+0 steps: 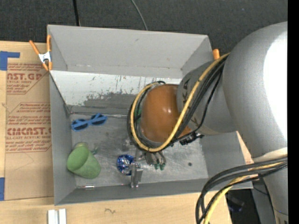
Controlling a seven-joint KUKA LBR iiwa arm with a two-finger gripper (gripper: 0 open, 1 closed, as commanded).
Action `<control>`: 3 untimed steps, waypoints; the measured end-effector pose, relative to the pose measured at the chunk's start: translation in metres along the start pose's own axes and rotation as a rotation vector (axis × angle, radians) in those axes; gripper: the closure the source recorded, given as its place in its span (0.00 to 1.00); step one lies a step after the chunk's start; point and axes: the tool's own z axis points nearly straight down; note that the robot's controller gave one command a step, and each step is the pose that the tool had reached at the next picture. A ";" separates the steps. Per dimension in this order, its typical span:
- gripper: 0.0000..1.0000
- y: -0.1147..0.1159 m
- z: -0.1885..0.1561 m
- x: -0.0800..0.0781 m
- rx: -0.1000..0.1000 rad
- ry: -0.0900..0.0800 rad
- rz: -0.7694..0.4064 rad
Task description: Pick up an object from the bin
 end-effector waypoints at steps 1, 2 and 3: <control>1.00 0.000 -0.005 -0.002 -0.002 -0.007 0.001; 1.00 -0.012 -0.199 -0.019 0.002 -0.016 -0.449; 1.00 -0.052 -0.030 -0.033 -0.001 -0.001 -0.401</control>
Offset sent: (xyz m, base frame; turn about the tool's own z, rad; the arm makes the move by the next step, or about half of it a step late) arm 0.0000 0.0000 0.0000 0.0000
